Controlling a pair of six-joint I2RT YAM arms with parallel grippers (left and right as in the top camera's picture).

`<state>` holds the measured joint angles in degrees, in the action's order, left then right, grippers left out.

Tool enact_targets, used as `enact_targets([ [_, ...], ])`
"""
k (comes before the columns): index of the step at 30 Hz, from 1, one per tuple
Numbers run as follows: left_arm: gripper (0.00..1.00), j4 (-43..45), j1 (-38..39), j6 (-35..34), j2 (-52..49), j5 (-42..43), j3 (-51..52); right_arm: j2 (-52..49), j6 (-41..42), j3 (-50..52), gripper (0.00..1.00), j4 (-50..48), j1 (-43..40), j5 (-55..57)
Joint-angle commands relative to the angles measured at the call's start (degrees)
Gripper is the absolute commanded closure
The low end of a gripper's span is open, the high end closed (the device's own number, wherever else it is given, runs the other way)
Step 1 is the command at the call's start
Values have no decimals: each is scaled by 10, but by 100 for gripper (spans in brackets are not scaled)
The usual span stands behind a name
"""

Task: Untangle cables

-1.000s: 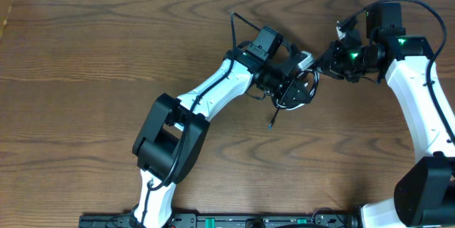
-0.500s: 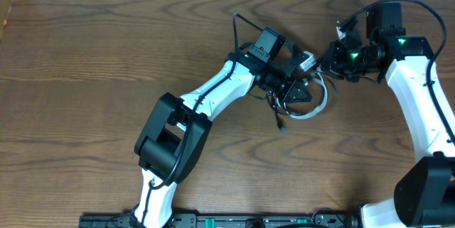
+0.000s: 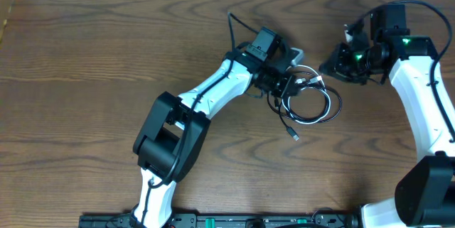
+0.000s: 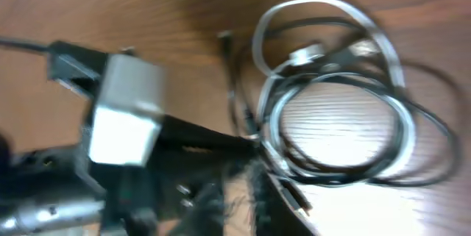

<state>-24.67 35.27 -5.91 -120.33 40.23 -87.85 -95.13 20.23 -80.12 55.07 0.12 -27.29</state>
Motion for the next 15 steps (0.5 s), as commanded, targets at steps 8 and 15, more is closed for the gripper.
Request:
enact_targets([
  [8,71,-8,38,-87,-8,-261,3,11,0,-7,66,5,-6,78],
  [15,69,-14,65,-125,-29,-292,3,11,-2,-7,54,12,-6,88],
])
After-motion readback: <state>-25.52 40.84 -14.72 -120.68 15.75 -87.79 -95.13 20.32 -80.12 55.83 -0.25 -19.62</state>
